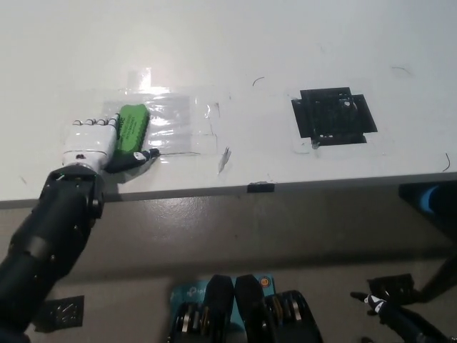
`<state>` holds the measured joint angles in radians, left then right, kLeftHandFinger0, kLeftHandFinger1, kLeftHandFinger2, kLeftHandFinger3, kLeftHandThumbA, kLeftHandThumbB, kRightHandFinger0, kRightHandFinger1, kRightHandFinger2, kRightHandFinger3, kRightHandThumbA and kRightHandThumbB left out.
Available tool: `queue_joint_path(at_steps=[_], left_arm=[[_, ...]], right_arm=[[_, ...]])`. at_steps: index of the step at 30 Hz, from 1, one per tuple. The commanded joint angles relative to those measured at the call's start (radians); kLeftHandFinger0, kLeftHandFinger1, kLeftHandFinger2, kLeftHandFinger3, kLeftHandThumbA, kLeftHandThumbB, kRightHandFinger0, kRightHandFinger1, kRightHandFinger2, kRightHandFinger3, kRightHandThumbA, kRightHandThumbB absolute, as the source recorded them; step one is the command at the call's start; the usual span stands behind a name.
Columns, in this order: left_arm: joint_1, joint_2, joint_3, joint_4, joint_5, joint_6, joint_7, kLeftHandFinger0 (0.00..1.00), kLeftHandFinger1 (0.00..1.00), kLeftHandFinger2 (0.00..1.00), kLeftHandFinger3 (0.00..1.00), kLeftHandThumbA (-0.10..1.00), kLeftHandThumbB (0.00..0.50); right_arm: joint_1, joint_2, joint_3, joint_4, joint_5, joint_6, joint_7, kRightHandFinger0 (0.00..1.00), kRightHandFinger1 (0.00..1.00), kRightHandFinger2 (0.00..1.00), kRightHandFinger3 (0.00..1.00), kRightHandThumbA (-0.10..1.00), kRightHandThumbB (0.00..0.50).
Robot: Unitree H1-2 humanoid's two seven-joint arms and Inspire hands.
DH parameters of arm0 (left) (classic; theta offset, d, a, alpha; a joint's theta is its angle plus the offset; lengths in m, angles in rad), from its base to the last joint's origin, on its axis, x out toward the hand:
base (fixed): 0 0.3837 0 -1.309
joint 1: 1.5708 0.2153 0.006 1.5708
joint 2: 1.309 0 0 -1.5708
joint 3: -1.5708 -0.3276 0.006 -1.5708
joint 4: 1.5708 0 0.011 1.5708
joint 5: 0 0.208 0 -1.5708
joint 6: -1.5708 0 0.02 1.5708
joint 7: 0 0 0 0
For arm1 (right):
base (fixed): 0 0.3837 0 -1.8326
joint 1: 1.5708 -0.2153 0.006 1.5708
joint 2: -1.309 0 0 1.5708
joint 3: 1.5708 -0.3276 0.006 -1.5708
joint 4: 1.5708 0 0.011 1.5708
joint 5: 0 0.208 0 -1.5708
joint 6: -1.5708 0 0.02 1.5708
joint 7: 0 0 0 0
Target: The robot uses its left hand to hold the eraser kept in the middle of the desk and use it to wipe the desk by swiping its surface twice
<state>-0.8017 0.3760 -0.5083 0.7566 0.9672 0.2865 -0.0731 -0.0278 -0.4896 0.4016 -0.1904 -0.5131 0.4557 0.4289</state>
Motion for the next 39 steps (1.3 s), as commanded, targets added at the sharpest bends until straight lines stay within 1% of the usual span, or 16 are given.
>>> queue_joint_path(at_steps=[1,5,6,7,8,11,13,16,19,22,23,25,29,32,35,39], left_arm=[[0.007,-0.018,0.006,0.005,-0.047,-0.049,0.030,1.00,1.00,1.00,1.00,1.00,0.445],[-0.002,-0.014,0.006,-0.033,-0.045,-0.054,0.051,1.00,1.00,1.00,1.00,1.00,0.459],[-0.010,-0.012,0.008,-0.045,-0.047,-0.058,0.055,1.00,1.00,1.00,1.00,1.00,0.402],[-0.008,-0.011,0.007,-0.046,-0.048,-0.058,0.055,1.00,1.00,1.00,1.00,1.00,0.401],[-0.009,-0.010,0.012,-0.059,-0.052,-0.063,0.060,1.00,1.00,1.00,1.00,1.00,0.428],[-0.001,-0.009,0.010,-0.058,-0.055,-0.069,0.070,1.00,1.00,1.00,1.00,1.00,0.439],[0.000,-0.008,0.008,-0.063,-0.055,-0.066,0.064,1.00,1.00,1.00,1.00,1.00,0.433],[0.005,-0.001,0.010,-0.072,-0.055,-0.061,0.062,1.00,1.00,1.00,1.00,1.00,0.440],[0.001,0.000,-0.016,-0.047,-0.028,-0.060,0.075,1.00,1.00,1.00,1.00,1.00,0.453],[0.002,0.005,-0.062,-0.033,0.006,-0.060,0.057,1.00,1.00,1.00,1.00,1.00,0.479],[0.005,0.002,-0.078,-0.017,0.016,-0.070,0.076,1.00,1.00,1.00,1.00,1.00,0.496],[0.015,0.001,-0.087,-0.016,0.013,-0.079,0.104,1.00,1.00,1.00,1.00,1.00,0.500],[0.027,-0.009,-0.078,-0.007,0.003,-0.106,0.223,1.00,1.00,1.00,1.00,1.00,0.458],[0.026,-0.002,-0.066,-0.038,-0.011,-0.139,0.263,1.00,1.00,1.00,1.00,1.00,0.435],[0.024,0.007,-0.050,-0.077,-0.009,-0.196,0.370,1.00,1.00,1.00,1.00,1.00,0.401],[0.028,0.013,-0.048,-0.139,0.010,-0.197,0.395,1.00,1.00,1.00,1.00,1.00,0.406]], right_arm=[[-0.004,-0.006,-0.019,-0.037,-0.024,0.014,0.015,0.78,0.86,1.00,1.00,0.48,0.030],[-0.003,-0.006,-0.021,-0.035,-0.022,0.014,0.015,0.78,0.86,1.00,1.00,0.47,0.029],[-0.002,-0.008,-0.015,-0.035,-0.018,0.014,0.011,0.78,0.86,1.00,1.00,0.46,0.028],[0.000,-0.007,-0.015,-0.035,-0.019,0.014,0.011,0.78,0.86,1.00,1.00,0.46,0.028],[0.001,-0.005,-0.018,-0.034,-0.014,0.014,0.010,0.78,0.86,1.00,1.00,0.45,0.033],[0.008,-0.003,-0.022,-0.038,-0.027,0.014,0.022,0.79,0.87,1.00,1.00,0.46,0.038],[0.009,-0.001,-0.025,-0.037,-0.026,0.014,0.025,0.79,0.88,1.00,1.00,0.45,0.036],[-0.001,-0.001,-0.018,-0.030,-0.029,0.014,0.019,0.78,0.86,1.00,1.00,0.44,0.045],[-0.006,-0.001,-0.013,-0.028,-0.034,0.014,0.024,0.79,0.87,1.00,1.00,0.47,0.044],[-0.004,-0.001,-0.014,-0.036,-0.027,0.014,0.022,0.79,0.88,1.00,1.00,0.45,0.039],[-0.003,0.000,-0.015,-0.037,-0.035,0.014,0.026,0.79,0.88,1.00,1.00,0.45,0.040],[-0.003,-0.002,-0.017,-0.042,-0.041,0.014,0.029,0.79,0.87,1.00,1.00,0.45,0.041],[-0.004,0.001,-0.024,-0.039,-0.038,0.014,0.037,0.81,0.89,1.00,1.00,0.44,0.038],[0.000,0.004,-0.028,-0.037,-0.040,0.014,0.038,0.81,0.90,1.00,1.00,0.45,0.037],[0.002,0.004,-0.029,-0.039,-0.038,0.014,0.038,0.80,0.89,1.00,1.00,0.43,0.037],[0.003,0.006,-0.030,-0.042,-0.048,0.014,0.042,0.79,0.87,1.00,1.00,0.42,0.043]])
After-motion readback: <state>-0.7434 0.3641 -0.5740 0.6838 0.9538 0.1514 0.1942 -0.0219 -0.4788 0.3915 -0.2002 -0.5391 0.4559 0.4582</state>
